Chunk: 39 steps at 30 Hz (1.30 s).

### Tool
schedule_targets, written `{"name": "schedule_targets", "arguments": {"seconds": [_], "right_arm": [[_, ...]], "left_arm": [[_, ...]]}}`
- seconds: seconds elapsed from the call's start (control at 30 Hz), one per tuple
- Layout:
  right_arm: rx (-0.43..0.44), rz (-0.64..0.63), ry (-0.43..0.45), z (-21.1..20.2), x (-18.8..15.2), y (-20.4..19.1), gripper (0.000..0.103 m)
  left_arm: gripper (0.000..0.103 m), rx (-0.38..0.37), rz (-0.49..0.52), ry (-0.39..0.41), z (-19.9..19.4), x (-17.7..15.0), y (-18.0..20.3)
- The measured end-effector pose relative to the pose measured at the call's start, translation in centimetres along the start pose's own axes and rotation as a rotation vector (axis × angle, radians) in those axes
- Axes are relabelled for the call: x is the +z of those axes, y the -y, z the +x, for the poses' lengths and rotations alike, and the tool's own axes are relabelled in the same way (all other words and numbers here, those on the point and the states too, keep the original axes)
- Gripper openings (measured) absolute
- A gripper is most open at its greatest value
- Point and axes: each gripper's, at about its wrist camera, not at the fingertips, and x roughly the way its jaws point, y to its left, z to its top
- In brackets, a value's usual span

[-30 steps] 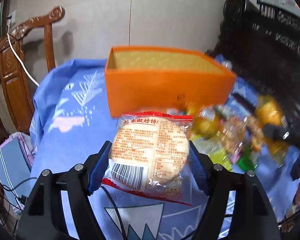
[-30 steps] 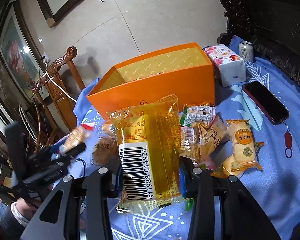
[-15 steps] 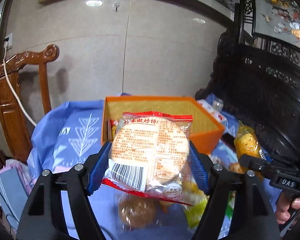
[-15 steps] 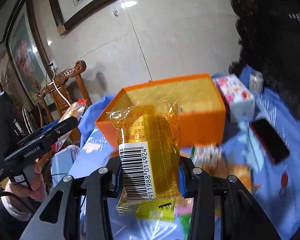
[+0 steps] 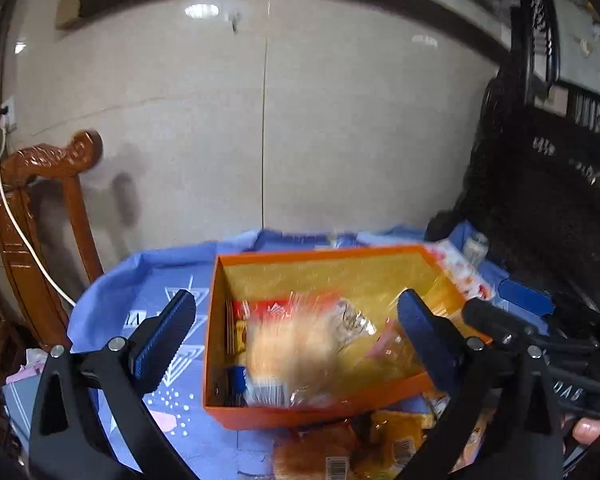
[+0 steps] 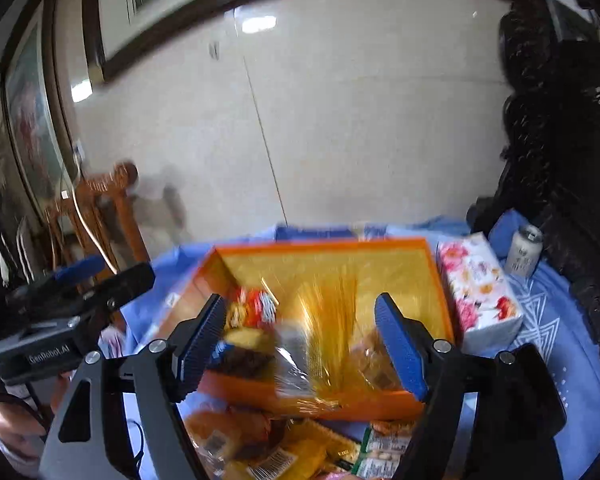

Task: Organize snacks
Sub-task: 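Drop the round bread bun with left while right drops yellow barcode bag into box, then reach the left tool to the wrapped bread loaf and close on it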

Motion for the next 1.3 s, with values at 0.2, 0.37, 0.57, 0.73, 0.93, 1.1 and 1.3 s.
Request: {"name": "schedule_targets", "arguments": {"seconds": [0.2, 0.37, 0.57, 0.73, 0.93, 1.1, 1.3], "right_arm": [[0.004, 0.039, -0.018, -2.5, -2.4, 0.6, 0.077], [0.003, 0.128, -0.106, -3.2, -7.1, 1.4, 0.077], [-0.011, 0.188, -0.184, -3.3, -13.1, 1.5, 0.077], [-0.015, 0.253, -0.236, -1.9, -15.0, 2.0, 0.077], [-0.014, 0.332, -0.313, 1.8, -15.1, 1.4, 0.091], [-0.063, 0.321, -0.352, 3.9, -15.9, 0.6, 0.091], [-0.11, 0.27, -0.378, 4.5, -16.0, -0.5, 0.091]], "left_arm": [[0.099, -0.01, 0.004, -0.021, -2.3, -2.5, 0.4], [0.099, 0.006, -0.018, -0.05, -4.6, -7.3, 0.8], [0.099, 0.012, 0.01, -0.138, -5.4, -13.5, 1.4], [0.099, 0.005, -0.024, -0.194, -5.6, -16.5, 1.1], [0.099, 0.026, -0.081, -0.229, -6.0, -17.7, -0.4], [0.099, 0.05, -0.095, -0.233, -6.6, -18.0, -1.5], [0.099, 0.064, -0.098, -0.246, -6.8, -18.7, -1.7]]}}
